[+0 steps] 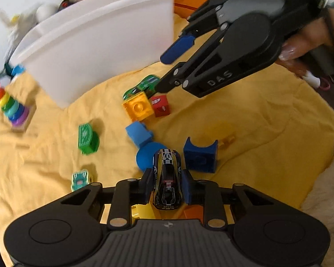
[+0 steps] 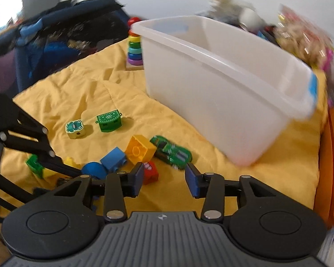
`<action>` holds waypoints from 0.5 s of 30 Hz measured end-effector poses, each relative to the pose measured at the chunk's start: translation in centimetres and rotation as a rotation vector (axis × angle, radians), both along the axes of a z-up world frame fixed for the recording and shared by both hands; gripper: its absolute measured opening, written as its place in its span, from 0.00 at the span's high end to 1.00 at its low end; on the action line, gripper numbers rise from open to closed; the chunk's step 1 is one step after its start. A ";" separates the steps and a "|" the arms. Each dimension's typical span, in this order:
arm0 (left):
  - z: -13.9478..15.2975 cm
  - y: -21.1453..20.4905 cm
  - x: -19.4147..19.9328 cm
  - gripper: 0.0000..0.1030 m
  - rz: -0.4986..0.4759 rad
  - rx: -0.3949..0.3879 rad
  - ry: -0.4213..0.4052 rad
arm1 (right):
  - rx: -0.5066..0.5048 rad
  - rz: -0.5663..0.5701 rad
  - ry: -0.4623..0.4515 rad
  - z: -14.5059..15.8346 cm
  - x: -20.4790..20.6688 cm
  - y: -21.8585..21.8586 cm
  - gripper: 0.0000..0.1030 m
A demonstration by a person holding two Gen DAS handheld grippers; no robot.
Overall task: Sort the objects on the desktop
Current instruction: 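Grasp the black-yellow car with left tool while right tool grasps green car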
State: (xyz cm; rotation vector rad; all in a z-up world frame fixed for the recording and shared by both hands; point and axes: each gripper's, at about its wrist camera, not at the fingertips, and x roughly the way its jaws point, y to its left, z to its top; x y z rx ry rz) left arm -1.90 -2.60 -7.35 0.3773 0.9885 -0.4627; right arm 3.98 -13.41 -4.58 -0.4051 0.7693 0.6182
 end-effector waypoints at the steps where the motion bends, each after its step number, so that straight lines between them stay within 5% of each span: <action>1: 0.1 0.4 -0.1 0.70 0.022 -0.020 0.015 | -0.037 0.033 -0.023 -0.2 0.3 0.4 0.56; 8: 0.2 2.1 0.2 0.70 0.131 -0.110 0.072 | -0.263 0.306 -0.070 -2.9 2.3 1.5 0.56; 13: -0.7 2.1 0.0 0.68 0.175 -0.143 0.097 | -0.218 0.363 -0.106 -3.9 3.2 2.5 0.51; 15: -0.8 2.4 -0.2 0.67 0.194 -0.163 0.097 | -0.171 0.318 -0.050 -3.8 4.1 2.3 0.51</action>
